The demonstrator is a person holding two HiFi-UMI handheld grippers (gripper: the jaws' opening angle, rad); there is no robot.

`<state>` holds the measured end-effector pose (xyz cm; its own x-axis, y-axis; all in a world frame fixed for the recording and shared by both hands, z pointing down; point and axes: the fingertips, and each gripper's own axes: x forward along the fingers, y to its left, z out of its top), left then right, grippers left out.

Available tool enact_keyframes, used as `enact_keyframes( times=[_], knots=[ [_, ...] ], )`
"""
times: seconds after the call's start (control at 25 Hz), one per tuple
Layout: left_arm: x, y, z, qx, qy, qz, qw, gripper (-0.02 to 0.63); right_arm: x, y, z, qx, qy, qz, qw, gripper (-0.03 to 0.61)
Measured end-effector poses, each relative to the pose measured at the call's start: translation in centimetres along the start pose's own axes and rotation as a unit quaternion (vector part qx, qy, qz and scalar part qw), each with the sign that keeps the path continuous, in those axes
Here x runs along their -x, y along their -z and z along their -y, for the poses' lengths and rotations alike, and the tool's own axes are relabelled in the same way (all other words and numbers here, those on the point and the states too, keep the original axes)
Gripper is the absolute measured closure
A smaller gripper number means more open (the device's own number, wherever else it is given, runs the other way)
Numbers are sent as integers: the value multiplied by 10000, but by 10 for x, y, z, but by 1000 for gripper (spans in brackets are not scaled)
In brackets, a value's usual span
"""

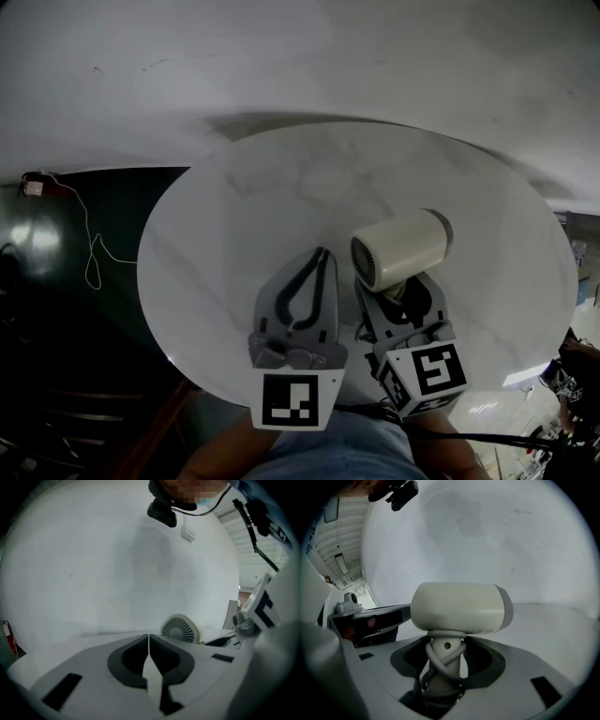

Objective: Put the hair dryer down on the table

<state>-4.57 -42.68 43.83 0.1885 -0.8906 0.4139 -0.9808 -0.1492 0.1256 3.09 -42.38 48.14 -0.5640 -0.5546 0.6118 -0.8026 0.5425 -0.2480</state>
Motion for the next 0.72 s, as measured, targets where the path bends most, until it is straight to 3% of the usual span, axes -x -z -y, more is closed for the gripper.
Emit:
enact_keyframes(
  times=[0.72],
  knots=[
    [-16, 20, -20, 307, -64, -237, 9992, 601, -30, 21, 15, -227, 319, -840, 9957, 354]
  ],
)
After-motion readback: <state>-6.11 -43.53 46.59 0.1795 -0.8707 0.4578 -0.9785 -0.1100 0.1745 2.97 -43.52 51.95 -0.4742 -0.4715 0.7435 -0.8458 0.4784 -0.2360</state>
